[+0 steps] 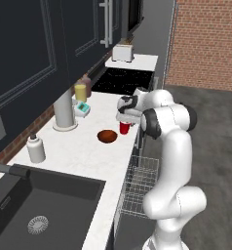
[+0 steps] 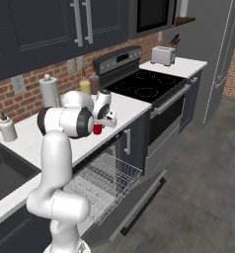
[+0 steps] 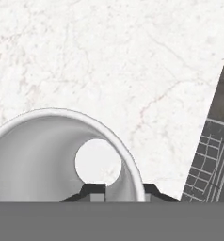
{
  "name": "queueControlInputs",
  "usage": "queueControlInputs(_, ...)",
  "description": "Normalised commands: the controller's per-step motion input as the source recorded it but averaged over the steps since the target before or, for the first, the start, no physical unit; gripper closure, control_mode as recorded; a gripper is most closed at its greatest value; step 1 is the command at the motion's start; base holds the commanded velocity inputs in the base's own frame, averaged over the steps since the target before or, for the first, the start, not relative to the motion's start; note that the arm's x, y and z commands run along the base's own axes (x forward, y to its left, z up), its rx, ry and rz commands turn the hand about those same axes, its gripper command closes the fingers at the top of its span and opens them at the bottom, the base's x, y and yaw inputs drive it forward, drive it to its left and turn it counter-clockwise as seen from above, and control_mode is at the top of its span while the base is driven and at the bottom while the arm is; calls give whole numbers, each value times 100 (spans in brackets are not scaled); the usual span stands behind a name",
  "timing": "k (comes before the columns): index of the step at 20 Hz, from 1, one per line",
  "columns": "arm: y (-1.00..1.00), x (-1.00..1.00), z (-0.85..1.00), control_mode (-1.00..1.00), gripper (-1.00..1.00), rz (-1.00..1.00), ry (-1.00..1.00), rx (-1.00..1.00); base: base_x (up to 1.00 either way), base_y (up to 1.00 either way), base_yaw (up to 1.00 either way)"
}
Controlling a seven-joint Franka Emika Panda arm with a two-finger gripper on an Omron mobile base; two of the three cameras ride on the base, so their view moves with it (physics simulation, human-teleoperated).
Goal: Pick up the cup and bowl from the counter, place them in the dishwasher, and close the dishwasher door.
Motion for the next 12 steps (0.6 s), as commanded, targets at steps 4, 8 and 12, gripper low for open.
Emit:
queueControlInputs(4,-11,-27,-26,-100,100,0,-1,0,0,0,0)
queueControlInputs(8,-53,-67,-3,-100,100,0,-3,0,0,0,0)
queueControlInputs(12,-66,-91,8,-100,100,0,-19,5,0,0,0)
